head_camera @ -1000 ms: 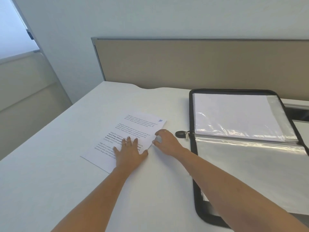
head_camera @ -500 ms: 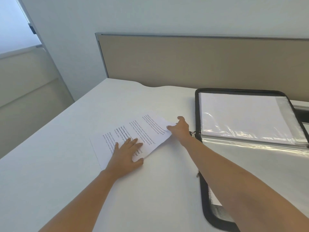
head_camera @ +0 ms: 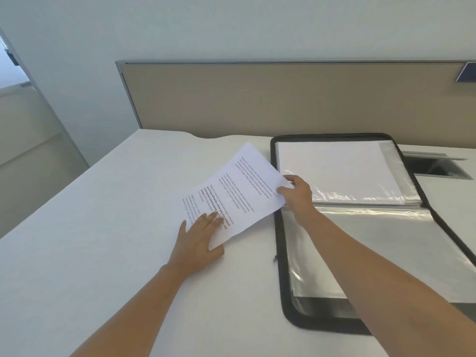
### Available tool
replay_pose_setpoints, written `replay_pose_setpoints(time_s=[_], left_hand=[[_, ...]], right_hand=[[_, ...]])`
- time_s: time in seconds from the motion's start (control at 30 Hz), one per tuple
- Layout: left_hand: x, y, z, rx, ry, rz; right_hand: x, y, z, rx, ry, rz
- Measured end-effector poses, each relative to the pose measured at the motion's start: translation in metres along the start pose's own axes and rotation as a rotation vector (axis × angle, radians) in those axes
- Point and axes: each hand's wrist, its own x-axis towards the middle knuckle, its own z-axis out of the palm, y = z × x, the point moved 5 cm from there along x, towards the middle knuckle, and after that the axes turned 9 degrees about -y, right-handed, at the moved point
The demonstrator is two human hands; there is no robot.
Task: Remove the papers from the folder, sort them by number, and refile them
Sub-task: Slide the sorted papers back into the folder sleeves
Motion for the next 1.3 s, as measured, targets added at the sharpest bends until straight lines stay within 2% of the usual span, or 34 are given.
replay_pose_setpoints(time_s=[0.13,0.3,0.43,0.67,0.73,0.8,0.87,0.97,1.03,1.1,1.2,1.3], left_hand=[[0.008,0.050,0.000,0.062,0.063,0.100],[0.018,0.123,0.009,0.006,0.068,0.187],[0.028,0.169,0.019,-0.009,0.010,0.199],[0.039,0.239,0.032,0.041,-0.071,0.217],[0.042,0.255,0.036,0.033,-0.088,0.209],[0.044,0.268,0.040,0.031,-0.104,0.206],[0.046,0.280,0.045,0.019,-0.110,0.209],[0.051,0.298,0.049,-0.010,-0.118,0.229],[0.055,0.311,0.053,-0.037,-0.129,0.252],[0.058,0.323,0.054,-0.127,-0.089,0.271],[0.061,0.335,0.051,-0.271,0.025,0.231],[0.062,0.346,0.053,-0.291,0.055,0.176]], right_hand=[[-0.008,0.014,-0.073,0.030,0.169,0.028],[-0.028,0.038,-0.165,-0.082,0.267,0.036],[-0.045,0.064,-0.235,-0.158,0.379,0.123],[-0.063,0.079,-0.303,-0.377,0.399,0.162],[-0.062,0.076,-0.311,-0.543,0.390,0.118],[-0.060,0.074,-0.309,-0.811,0.346,0.056],[-0.058,0.069,-0.296,-0.909,0.253,-0.098],[-0.063,0.065,-0.263,-0.876,-0.050,-0.308],[-0.069,0.072,-0.242,-0.948,-0.281,-0.338],[-0.073,0.085,-0.234,-1.062,-0.429,-0.298],[-0.073,0.096,-0.247,-1.128,-0.449,-0.259],[-0.069,0.099,-0.274,-1.184,-0.404,-0.218]])
